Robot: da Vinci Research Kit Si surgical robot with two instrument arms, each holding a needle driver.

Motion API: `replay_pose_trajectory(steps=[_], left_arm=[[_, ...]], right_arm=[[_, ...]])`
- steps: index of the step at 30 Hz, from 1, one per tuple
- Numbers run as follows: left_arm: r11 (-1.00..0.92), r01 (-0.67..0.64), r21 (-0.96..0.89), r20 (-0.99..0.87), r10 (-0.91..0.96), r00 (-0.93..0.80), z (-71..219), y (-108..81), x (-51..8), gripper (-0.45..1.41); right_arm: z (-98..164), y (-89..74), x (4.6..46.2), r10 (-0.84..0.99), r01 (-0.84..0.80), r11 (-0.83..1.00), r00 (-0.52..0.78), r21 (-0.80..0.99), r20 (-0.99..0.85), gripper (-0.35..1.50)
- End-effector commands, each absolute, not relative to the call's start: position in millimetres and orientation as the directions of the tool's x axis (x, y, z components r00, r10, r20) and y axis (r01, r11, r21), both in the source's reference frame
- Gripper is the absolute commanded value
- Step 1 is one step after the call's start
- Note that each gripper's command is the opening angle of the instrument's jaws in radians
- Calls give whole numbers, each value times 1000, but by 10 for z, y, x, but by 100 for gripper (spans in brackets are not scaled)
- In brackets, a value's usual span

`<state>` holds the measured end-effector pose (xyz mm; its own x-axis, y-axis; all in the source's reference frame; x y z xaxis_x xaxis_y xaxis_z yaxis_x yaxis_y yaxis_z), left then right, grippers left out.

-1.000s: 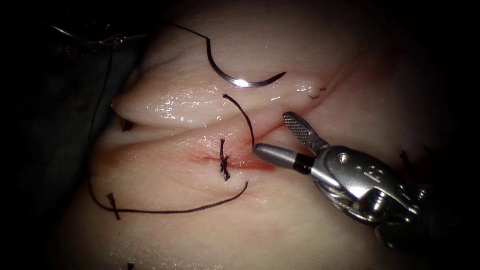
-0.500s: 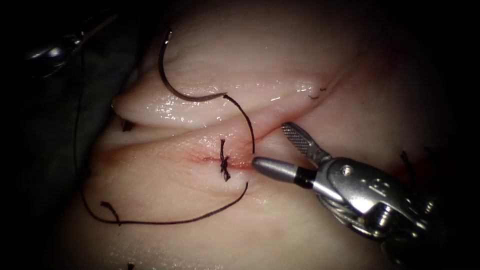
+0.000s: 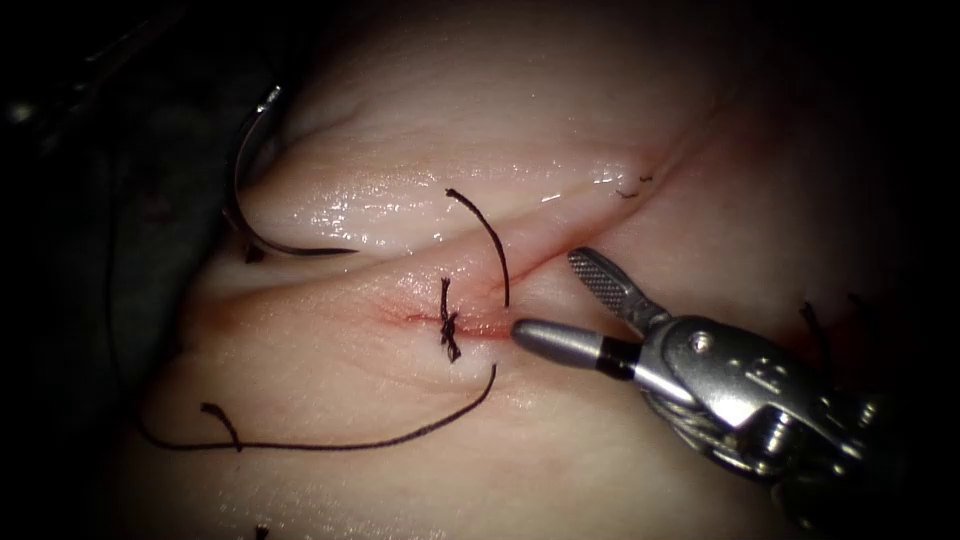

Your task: Wound Closure

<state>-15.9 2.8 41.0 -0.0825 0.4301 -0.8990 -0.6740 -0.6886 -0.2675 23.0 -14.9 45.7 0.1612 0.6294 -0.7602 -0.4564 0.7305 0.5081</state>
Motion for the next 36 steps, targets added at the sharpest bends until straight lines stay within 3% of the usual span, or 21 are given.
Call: replay_pose_trajectory(steps=[1, 3, 4, 5, 6, 7, 9, 13, 36], left_arm=[[-688, -675, -266, -900, 429, -82, 416, 23, -167, -45], [-687, -678, -261, -902, 423, -81, 416, 17, -174, -45], [-687, -681, -253, -905, 417, -85, 417, 14, -177, -45], [-684, -686, -249, -907, 413, -84, 418, 11, -182, -45], [-681, -690, -245, -908, 411, -84, 419, 9, -186, -45], [-681, -693, -236, -910, 405, -89, 420, 7, -190, -45], [-664, -715, -221, -911, 401, -91, 423, 2, -206, -45], [-647, -731, -217, -910, 406, -89, 424, 0, -223, -45], [-599, -776, -198, -902, 421, -95, 442, -2, -237, -45]], right_arm=[[459, -154, 241, 619, -446, 742, 170, 500, -767, 91], [456, -158, 246, 599, -423, 770, 219, 478, -770, 74], [454, -160, 250, 577, -390, 798, 272, 460, -770, 56], [452, -163, 254, 540, -355, 829, 314, 432, -781, 19], [450, -165, 259, 502, -318, 858, 356, 403, -788, -30], [449, -168, 265, 418, -270, 904, 399, 330, -816, -35], [450, -171, 287, 272, -202, 959, 461, 198, -845, -35], [461, -176, 318, 187, -117, 982, 507, 147, -842, -35], [490, -163, 464, 97, -54, 995, 289, 85, -952, -35]])
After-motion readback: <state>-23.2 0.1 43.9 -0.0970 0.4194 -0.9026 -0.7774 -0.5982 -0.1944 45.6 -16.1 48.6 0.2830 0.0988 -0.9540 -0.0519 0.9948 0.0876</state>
